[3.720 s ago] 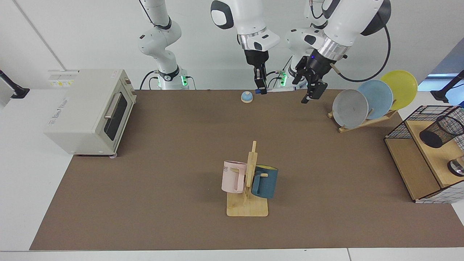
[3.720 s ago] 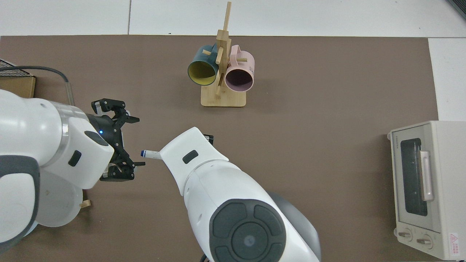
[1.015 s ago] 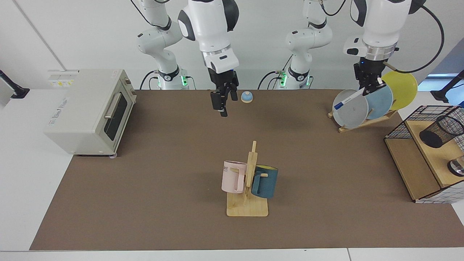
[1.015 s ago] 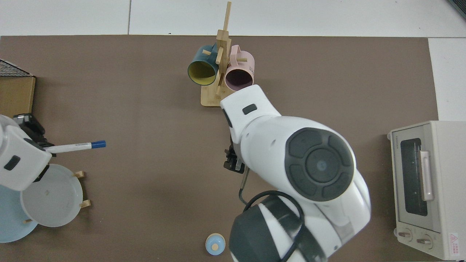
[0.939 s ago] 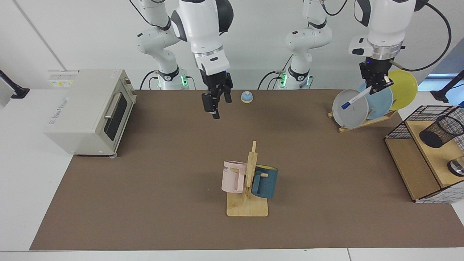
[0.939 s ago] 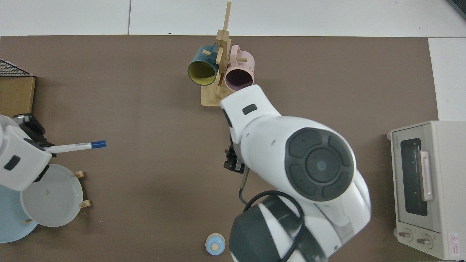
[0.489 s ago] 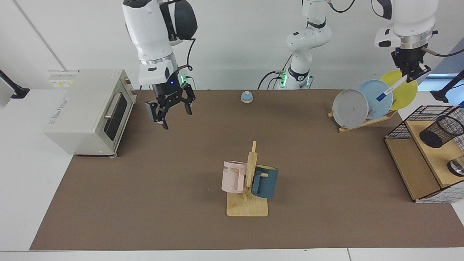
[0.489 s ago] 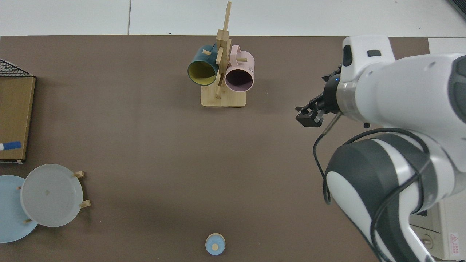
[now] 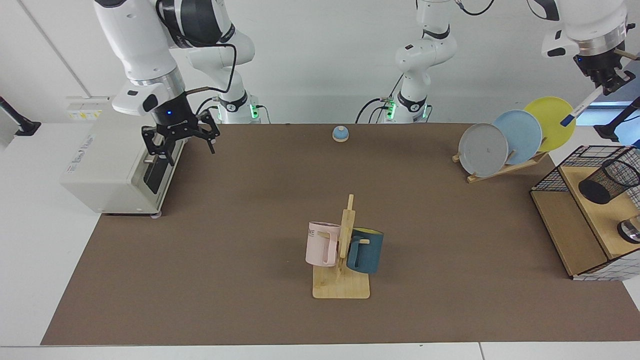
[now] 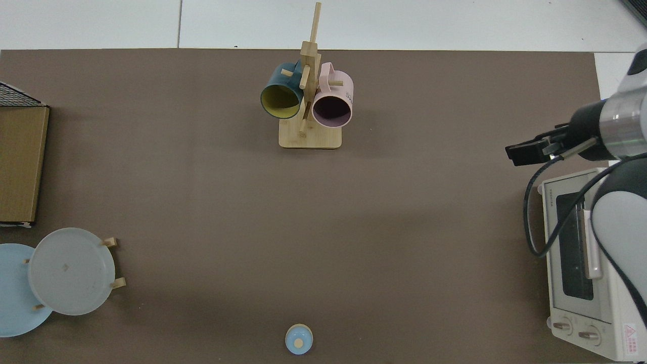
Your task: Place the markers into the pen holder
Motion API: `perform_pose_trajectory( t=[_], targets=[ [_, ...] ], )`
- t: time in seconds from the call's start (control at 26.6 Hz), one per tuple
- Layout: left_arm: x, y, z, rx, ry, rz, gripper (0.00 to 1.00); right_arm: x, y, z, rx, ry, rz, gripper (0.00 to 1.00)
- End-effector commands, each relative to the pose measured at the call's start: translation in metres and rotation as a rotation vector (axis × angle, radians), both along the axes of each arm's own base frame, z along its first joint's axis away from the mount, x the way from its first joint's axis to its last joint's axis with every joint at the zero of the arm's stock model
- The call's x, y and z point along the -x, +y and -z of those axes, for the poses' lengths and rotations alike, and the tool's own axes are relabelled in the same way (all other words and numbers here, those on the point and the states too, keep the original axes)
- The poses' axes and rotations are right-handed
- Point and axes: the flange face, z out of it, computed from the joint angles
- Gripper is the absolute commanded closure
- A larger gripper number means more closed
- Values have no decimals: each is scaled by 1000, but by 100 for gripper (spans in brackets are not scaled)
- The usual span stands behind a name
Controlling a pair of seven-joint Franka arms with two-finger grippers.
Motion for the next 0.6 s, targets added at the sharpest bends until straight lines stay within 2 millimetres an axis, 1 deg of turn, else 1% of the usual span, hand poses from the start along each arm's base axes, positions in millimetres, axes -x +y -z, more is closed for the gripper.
perform_pose_trajectory(
  t=[0.0, 0.11, 0.26, 0.34, 0.45, 0.56],
  targets=[
    [-17, 32, 7, -91, 8, 28, 100, 12, -39, -4, -42, 66, 244, 0],
    [-23, 36, 6, -129, -8, 59, 100, 16, -36, -6, -55, 94, 343, 0],
    [-34, 40, 8, -198, -9, 103, 100, 18, -40, -7, -63, 101, 407, 0],
    [-42, 43, 15, -225, -1, 121, 100, 19, -39, -7, -78, 107, 411, 0],
    [-58, 53, 32, -238, 15, 140, 100, 19, -34, -8, -138, 116, 454, 0],
    [-74, 59, 43, -259, 26, 155, 100, 17, -38, -9, -148, 108, 519, 0]
  ],
)
